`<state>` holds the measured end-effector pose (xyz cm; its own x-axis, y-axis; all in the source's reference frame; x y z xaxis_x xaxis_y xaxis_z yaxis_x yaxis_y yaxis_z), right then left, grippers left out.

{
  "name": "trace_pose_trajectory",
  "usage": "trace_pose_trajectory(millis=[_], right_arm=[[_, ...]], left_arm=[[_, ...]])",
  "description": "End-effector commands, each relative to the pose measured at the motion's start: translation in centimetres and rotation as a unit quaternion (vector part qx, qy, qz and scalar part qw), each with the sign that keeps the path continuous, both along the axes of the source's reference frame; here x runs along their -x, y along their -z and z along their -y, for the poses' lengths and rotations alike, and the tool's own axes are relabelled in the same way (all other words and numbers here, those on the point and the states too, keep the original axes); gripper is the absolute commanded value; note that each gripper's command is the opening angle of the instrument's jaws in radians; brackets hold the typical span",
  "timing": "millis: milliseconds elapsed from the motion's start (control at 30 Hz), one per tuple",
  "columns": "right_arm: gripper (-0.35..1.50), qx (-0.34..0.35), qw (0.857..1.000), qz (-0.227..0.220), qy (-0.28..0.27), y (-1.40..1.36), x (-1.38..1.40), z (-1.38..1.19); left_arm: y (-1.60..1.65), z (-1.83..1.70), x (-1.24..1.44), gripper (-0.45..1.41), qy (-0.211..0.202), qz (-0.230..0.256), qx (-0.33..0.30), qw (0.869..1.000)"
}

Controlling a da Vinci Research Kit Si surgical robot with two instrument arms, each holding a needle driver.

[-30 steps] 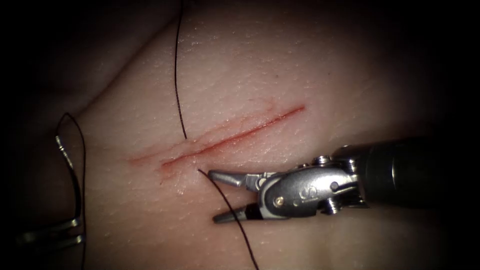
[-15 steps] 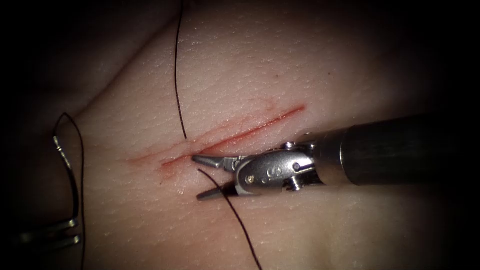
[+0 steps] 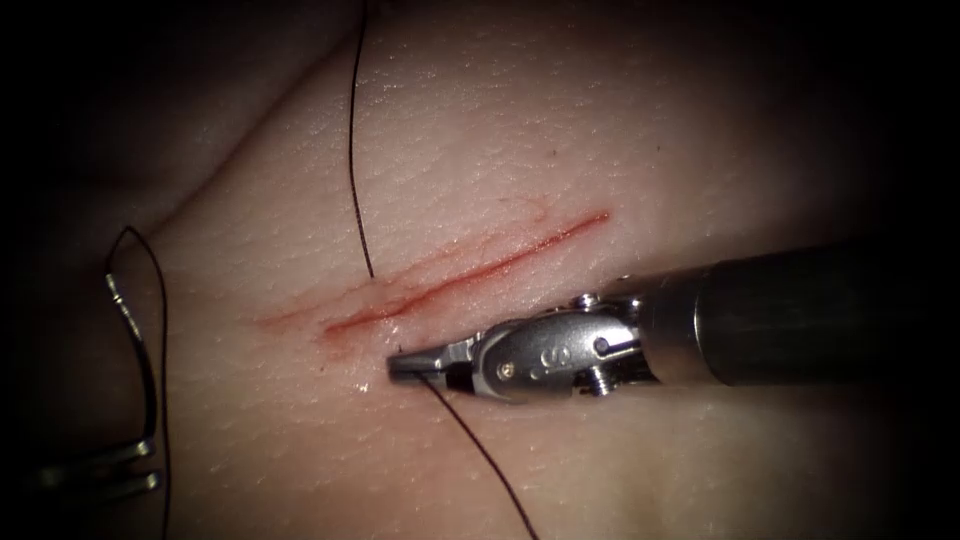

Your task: Wound Closure

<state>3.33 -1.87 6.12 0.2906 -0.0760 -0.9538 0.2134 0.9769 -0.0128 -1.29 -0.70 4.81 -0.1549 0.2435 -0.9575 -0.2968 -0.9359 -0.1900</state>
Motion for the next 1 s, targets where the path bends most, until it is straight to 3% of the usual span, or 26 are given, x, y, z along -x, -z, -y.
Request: trace_pose_trajectory(millis=[33,233,400,500,733,967,1000], right_arm=[[-0.35,-0.001,1.0,-0.004,0.001,0.07,0.05,0.11],[-0.35,-0.004,1.0,-0.017,0.01,0.52,0.36,0.39],[-0.35,-0.002,0.999,-0.03,0.032,1.1,0.6,0.91],[-0.35,-0.001,0.998,-0.034,0.045,1.3,0.68,1.07],[-0.35,0.002,0.997,-0.034,0.066,1.54,0.82,1.29],[-0.35,0.003,0.995,-0.04,0.087,1.59,0.92,1.43],[-0.2,0.0,0.996,-0.041,0.083,1.58,0.91,1.37]], left_arm=[[-0.05,0.08,0.05,-0.45,-0.001,0.0,-0.002,1.0],[-0.05,0.08,0.07,-0.45,0.0,0.0,-0.002,1.0],[-0.05,0.07,0.1,-0.45,0.001,-0.001,-0.002,1.0],[-0.05,0.07,0.11,-0.45,0.001,-0.001,-0.002,1.0],[-0.05,0.06,0.12,-0.45,0.002,-0.001,-0.002,1.0],[-0.05,0.06,0.12,-0.45,0.002,-0.001,-0.002,1.0],[-0.05,0.06,0.12,-0.45,0.002,-0.001,-0.002,1.0]])
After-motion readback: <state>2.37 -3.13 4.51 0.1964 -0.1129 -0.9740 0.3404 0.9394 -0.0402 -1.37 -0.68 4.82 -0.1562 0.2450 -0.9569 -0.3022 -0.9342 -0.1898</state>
